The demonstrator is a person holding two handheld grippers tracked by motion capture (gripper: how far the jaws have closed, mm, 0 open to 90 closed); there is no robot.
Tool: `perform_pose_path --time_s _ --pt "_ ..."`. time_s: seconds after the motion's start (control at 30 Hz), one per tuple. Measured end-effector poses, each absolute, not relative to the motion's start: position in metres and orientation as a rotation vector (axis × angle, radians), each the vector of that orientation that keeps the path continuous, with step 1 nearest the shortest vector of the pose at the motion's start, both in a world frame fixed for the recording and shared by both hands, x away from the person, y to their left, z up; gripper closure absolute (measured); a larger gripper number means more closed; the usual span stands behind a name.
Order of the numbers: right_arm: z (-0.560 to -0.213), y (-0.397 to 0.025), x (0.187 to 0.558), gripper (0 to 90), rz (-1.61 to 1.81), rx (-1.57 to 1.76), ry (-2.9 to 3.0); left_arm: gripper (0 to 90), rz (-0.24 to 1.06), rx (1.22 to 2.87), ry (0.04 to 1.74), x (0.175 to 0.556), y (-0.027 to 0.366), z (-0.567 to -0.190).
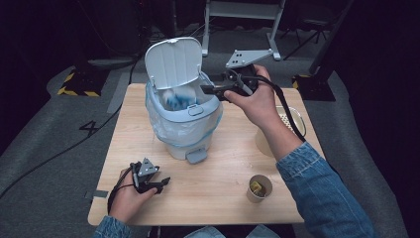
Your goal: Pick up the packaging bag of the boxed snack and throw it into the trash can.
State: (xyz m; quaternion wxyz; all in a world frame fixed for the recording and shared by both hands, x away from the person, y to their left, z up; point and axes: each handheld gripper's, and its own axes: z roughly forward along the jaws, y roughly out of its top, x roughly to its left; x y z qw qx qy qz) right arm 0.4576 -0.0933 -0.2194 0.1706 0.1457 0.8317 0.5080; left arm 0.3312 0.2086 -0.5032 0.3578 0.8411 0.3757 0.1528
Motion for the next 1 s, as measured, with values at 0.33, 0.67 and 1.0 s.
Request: perform_pose_path --time_s 0.33,0.67,1.0 --pt "-0.22 -0.141 0.44 40.6 1.39 0.467 2.34 36.5 0.361 2.173 0.959 0.333 0.211 -0.503" --pt "-0.233 -0.219 0.407 26.8 1.451 0.558 2.278 32.2 0.359 2.185 0.94 0.339 0.216 -0.504" --pt "-0.258 -0.273 0.375 26.2 1.462 0.618 2.303 30.8 0.364 2.191 0.935 0.34 0.215 -0.504"
